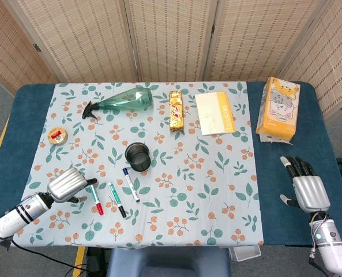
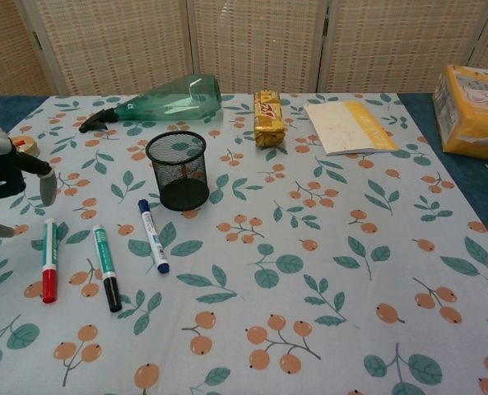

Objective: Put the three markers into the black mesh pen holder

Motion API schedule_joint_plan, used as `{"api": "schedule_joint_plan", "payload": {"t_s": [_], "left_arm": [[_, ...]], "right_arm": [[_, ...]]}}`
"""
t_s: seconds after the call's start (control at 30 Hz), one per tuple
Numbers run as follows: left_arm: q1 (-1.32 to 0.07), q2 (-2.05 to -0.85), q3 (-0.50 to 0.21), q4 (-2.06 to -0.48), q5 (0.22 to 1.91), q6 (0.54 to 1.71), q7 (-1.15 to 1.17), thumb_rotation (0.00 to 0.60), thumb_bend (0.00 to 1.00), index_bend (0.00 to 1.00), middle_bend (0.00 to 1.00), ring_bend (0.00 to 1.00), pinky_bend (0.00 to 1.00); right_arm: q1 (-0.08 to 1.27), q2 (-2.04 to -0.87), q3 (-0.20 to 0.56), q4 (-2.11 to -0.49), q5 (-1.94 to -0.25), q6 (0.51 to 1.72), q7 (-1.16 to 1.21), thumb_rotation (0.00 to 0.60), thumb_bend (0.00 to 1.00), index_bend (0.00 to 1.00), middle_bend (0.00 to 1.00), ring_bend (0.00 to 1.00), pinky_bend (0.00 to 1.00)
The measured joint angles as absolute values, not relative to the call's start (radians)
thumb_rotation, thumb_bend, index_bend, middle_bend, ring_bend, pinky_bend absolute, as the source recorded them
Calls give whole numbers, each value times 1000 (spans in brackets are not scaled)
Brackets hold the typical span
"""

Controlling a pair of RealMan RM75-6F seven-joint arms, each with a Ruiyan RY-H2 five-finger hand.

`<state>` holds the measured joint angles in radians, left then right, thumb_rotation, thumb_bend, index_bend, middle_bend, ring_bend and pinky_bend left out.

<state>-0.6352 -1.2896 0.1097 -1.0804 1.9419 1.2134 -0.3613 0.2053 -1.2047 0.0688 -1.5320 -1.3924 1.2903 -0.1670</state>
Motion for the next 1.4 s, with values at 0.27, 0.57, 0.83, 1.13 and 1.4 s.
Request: {"api": "schedule_joint_plan", "payload": {"t_s": [0.27, 0.57, 0.83, 1.13, 1.4], "left_arm": [[-659, -1366, 142, -1047, 1949, 1232, -381, 600, 232, 511, 935, 968, 950], [-685, -1391, 162, -1067, 1949, 1206, -331, 600, 274, 552, 935, 968, 950], [-701, -1391, 187, -1055, 1937, 1180, -328, 600, 333, 561, 935, 968, 950], [-693, -1344, 238, -1051, 1940, 1178, -316, 600, 333, 520, 935, 968, 950], [-682, -1347, 258, -1037, 1940, 1185, -300, 600, 333, 469, 935, 968, 949]], "right_arm": [[195, -1195, 55, -1539, -1429, 1315, -151, 600, 155, 22, 44, 53, 106], [186, -1190, 43, -1548, -1457, 1337, -148, 600, 155, 22, 44, 53, 106], [179, -1185, 42, -1550, -1467, 1352, -141, 600, 155, 22, 44, 53, 106], [177, -1185, 35, -1557, -1480, 1352, -145, 600, 155, 22, 44, 53, 106], [173, -1187, 30, -1564, -1491, 1361, -155, 600, 155, 22, 44, 53, 106]]}}
